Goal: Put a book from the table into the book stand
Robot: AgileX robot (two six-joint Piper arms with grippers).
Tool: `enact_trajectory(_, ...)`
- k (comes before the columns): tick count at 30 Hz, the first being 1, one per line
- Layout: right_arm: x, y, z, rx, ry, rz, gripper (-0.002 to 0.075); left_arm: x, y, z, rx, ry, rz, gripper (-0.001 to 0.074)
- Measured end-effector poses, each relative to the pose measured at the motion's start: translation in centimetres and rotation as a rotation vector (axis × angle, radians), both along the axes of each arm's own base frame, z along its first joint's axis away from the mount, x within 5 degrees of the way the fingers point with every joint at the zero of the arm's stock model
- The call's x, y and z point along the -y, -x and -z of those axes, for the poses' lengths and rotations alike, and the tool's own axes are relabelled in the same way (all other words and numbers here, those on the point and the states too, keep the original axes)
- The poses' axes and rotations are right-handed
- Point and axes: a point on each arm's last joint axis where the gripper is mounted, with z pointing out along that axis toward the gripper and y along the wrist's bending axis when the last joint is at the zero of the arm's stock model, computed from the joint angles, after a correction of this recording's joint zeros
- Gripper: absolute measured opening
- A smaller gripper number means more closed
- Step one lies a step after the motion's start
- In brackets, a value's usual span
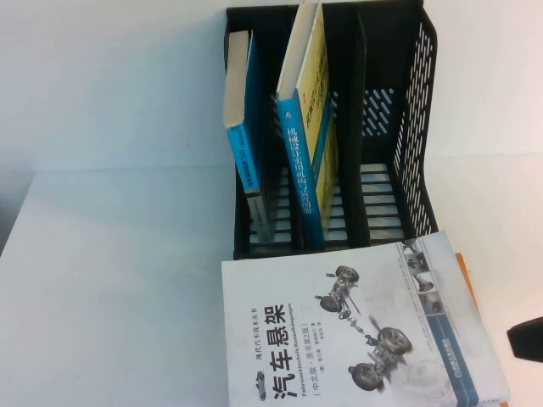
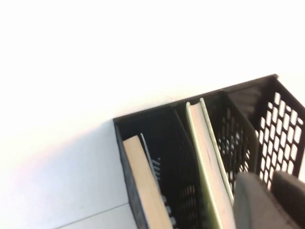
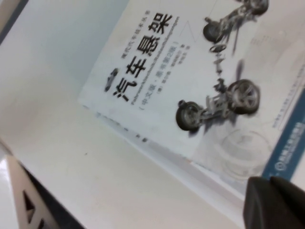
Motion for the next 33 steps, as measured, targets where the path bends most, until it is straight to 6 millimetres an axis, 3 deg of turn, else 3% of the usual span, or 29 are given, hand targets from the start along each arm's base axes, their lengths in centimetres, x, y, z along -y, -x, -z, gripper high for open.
enact_trajectory(4, 0.7, 0.6, -0.7, 0.059, 0.042, 0.081, 0.0008, -2.1, 3.6, -2.3, 0.011, -0.03, 0.032, 0.0016)
enact_trajectory(10, 2.8, 2.2, -2.5, 0.211, 0.116, 0.315, 0.0008, -4.3, 7.6, -4.2, -0.001, -0.037, 0.08, 0.0001)
enact_trajectory(18, 5.3, 5.7, -4.7, 0.419, 0.114, 0.574, 0.0008, -6.3, 11.4, -4.0, -0.012, -0.035, 0.124, 0.0)
enact_trajectory(21, 5.7, 6.5, -3.8, 0.438, 0.115, 0.602, 0.0008, -7.1, 12.7, -2.8, 0.007, -0.026, 0.136, -0.0001)
enact_trajectory(24, 5.8, 6.8, -1.5, 0.417, 0.105, 0.629, 0.0008, -8.0, 14.2, -0.7, 0.027, 0.0, 0.138, -0.0001)
enact_trajectory(33, 6.0, 6.8, 3.5, 0.468, 0.036, 0.688, 0.0008, -9.8, 17.9, 10.5, 0.011, 0.081, 0.169, -0.0001)
